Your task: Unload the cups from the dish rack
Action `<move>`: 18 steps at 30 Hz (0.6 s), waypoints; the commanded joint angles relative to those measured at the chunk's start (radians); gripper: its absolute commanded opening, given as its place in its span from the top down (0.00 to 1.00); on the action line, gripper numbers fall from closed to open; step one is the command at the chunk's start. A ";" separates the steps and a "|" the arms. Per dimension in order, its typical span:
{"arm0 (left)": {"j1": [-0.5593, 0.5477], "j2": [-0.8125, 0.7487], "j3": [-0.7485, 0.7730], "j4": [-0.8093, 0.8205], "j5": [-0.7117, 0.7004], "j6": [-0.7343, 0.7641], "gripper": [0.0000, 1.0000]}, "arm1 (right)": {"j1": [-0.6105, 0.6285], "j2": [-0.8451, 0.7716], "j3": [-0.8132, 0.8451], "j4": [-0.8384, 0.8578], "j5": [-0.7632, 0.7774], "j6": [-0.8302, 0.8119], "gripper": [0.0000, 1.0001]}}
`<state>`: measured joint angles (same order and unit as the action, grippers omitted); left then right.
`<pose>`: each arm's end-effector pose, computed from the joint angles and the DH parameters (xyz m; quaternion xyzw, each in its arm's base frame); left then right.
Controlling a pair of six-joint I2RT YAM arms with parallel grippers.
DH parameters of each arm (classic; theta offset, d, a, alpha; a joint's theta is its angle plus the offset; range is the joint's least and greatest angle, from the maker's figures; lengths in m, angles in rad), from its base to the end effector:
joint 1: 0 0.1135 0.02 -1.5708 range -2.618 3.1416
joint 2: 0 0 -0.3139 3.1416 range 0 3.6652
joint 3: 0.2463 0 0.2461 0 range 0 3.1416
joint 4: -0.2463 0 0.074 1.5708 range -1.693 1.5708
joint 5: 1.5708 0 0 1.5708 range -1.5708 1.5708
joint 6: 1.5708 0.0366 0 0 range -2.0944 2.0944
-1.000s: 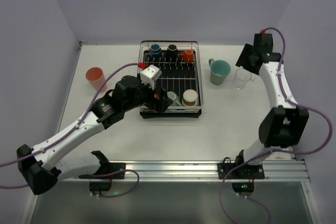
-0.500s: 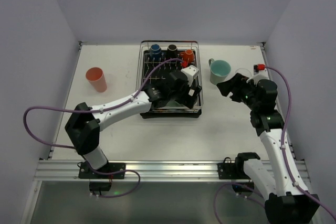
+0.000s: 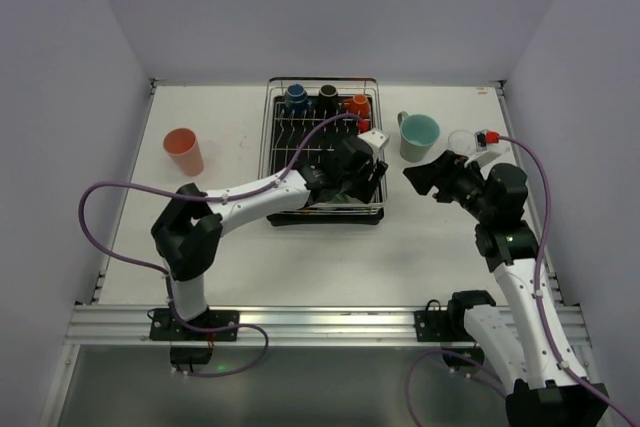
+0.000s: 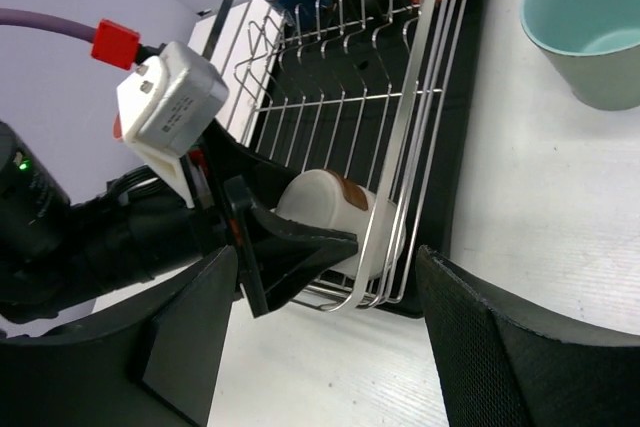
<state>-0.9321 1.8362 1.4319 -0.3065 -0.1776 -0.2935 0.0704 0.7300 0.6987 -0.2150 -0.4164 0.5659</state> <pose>0.2608 -0.3404 0.3059 0.2491 0.8712 -0.1729 0.3860 0.1294 0.0240 0.3491 0.0660 0.7792 0.3430 0.5204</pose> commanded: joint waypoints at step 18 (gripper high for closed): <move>0.019 -0.705 -0.488 0.641 0.159 -0.326 0.59 | 0.081 -0.066 -0.150 0.572 -0.340 0.437 0.28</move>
<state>-0.9264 1.1774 1.0607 0.1234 -0.0986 -0.4740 0.1211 0.6651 0.5472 0.1867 -0.6640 0.8890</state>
